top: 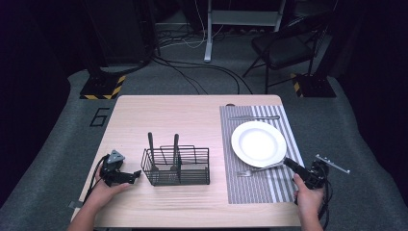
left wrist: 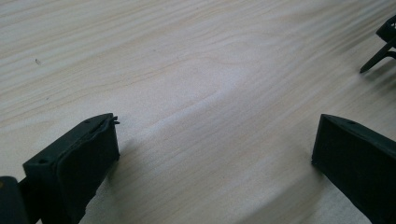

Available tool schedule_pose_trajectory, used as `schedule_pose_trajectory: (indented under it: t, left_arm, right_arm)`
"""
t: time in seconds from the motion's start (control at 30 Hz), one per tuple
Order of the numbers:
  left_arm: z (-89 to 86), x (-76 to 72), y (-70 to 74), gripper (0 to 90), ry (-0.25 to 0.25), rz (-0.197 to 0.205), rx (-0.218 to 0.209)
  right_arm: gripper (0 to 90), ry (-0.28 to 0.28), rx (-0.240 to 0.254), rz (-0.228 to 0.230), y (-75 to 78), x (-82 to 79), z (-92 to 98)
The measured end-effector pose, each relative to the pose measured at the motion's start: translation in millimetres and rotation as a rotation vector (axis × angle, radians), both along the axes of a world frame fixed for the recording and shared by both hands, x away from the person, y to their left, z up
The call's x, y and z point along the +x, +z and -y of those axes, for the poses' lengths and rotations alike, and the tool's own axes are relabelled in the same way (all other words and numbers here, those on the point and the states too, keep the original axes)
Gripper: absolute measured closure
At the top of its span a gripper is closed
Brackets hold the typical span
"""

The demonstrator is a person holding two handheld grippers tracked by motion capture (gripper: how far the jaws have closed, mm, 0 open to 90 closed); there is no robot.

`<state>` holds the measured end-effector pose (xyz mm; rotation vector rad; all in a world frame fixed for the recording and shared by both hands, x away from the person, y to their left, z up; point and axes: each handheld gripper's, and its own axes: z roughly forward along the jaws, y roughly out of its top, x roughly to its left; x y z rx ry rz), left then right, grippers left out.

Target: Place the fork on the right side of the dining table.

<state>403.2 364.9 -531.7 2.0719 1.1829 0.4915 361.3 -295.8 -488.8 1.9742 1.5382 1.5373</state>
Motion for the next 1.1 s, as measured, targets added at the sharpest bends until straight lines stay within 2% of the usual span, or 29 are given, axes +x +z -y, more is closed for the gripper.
schedule_pose_trajectory:
  t: [0.07,0.37,0.5,0.57,0.83,1.03,1.1]
  left_arm:
    - [0.0,0.0,0.0,0.2,0.0,0.0,0.0]
    - [0.0,0.0,0.0,0.2,-0.001,-0.001,0.0]
    - [0.0,0.0,0.0,0.2,-0.001,-0.001,0.0]
    - [0.0,0.0,0.0,0.2,0.0,0.0,0.0]
    - [-0.1,0.0,0.1,0.2,-0.001,-0.001,0.0]
    - [-0.1,0.0,0.1,0.2,-0.001,-0.001,0.0]
    - [0.0,0.0,0.0,0.2,0.0,0.0,0.0]
  right_arm:
    - [78.5,0.004,-0.004,0.003,-2.0,-0.2,1.5]
    - [77.8,-0.015,0.048,-0.032,-12.7,-2.3,7.9]
    - [77.4,-0.019,0.053,-0.039,-15.3,-2.9,9.1]
    - [77.0,-0.029,0.056,-0.058,-17.3,-2.7,9.6]
    - [76.3,-0.038,0.061,-0.066,-25.5,-2.4,13.0]
    - [75.6,-0.05,0.091,-0.102,-30.6,-0.9,15.3]
    - [75.3,-0.042,0.083,-0.108,-32.7,-0.6,16.9]
